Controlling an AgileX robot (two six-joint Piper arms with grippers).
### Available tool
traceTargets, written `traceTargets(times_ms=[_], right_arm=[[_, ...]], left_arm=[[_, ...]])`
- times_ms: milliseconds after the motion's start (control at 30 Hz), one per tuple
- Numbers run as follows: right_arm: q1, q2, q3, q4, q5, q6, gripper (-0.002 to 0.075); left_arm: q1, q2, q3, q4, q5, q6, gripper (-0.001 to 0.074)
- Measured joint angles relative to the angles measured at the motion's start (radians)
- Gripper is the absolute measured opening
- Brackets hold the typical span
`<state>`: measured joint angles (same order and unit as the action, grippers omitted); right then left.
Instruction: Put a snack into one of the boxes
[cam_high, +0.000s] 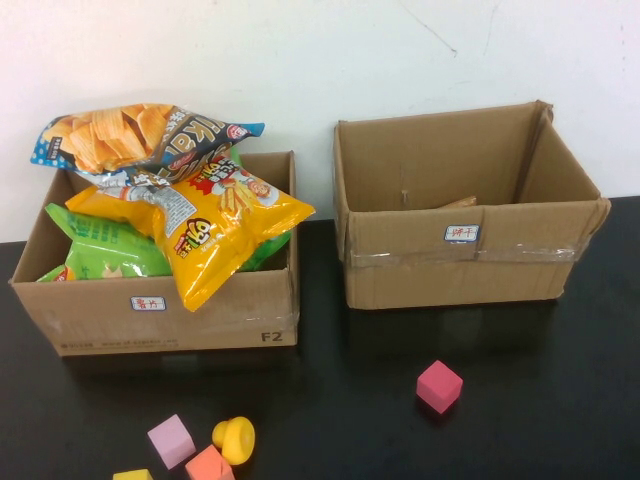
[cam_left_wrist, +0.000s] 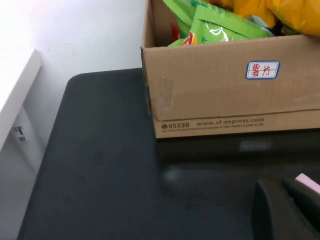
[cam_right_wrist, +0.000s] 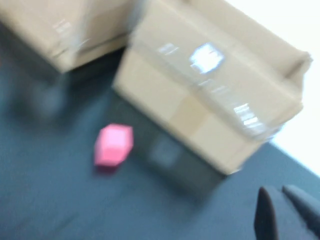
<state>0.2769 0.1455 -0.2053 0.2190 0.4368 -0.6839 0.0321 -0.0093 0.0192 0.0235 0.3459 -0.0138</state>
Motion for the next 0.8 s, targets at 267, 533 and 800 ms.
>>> traceTargets(times_ms=[267,533,800], right_arm=[[-0.213,-0.155,0.187,0.03,-0.263,0.05,0.0001],[-0.357,-0.155,0.233,0.08,-0.232,0.078,0.0001],[-0.36,-0.155,0.233,-0.193,-0.092,0.467,0.0001]], left_arm=[[0.0,0.0,0.0,0.0,0.0,0.0,-0.0002],[0.0,0.0,0.0,0.0,0.0,0.0,-0.0001],[0.0,0.0,0.0,-0.002,0.0,0.0,-0.0002]])
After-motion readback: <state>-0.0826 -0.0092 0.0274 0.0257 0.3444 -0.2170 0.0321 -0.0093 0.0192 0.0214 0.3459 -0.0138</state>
